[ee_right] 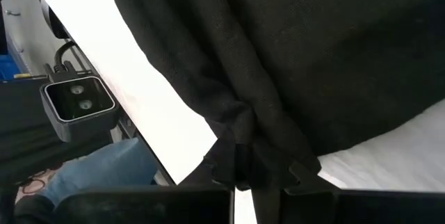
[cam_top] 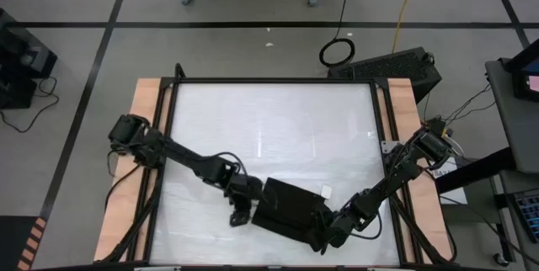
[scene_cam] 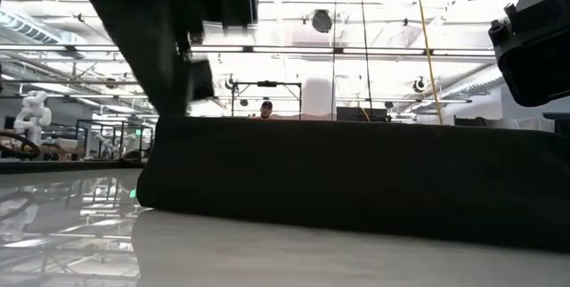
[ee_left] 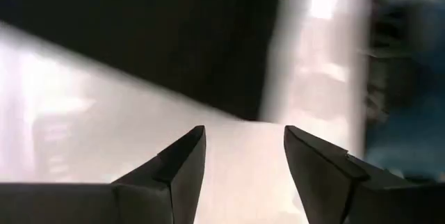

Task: Roll towel
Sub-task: Roll the black towel

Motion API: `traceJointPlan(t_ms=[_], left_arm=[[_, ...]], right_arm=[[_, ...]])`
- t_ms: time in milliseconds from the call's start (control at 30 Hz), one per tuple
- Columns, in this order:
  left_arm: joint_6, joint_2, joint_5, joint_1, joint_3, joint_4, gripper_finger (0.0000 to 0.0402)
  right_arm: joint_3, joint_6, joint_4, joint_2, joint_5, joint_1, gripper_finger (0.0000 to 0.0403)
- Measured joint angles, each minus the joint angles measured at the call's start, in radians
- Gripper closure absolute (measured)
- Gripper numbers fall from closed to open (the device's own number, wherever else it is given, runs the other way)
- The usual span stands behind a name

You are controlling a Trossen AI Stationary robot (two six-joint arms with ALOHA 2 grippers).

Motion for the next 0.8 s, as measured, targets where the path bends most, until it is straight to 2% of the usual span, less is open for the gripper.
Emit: traceJointPlan(t_ms=[100,233,400,633,800], left_arm=[[0.086,-0.008,0.076,-0.048,0.003,0.117,0.0200],[0.192,0.008,0.087,-0.113,0.003,0.266,0.0200],[0.264,0.038,-0.024,-0.147,0.003,0.336,0.0201],[0.289,0.080,-0.050,-0.122,0.003,0.330,0.0201],[0.327,0.101,-0.112,-0.106,0.003,0.313,0.0201]], right_arm=[[0.000,0.003,0.000,0.001,0.001,0.000,0.0392],[0.000,0.003,0.000,0.001,0.004,-0.001,0.0392],[0.000,0.003,0.000,0.001,0.009,-0.001,0.0392],[-0.001,-0.002,0.000,0.002,0.012,-0.002,0.0392],[-0.001,-0.003,0.000,0.002,0.016,-0.002,0.0392]])
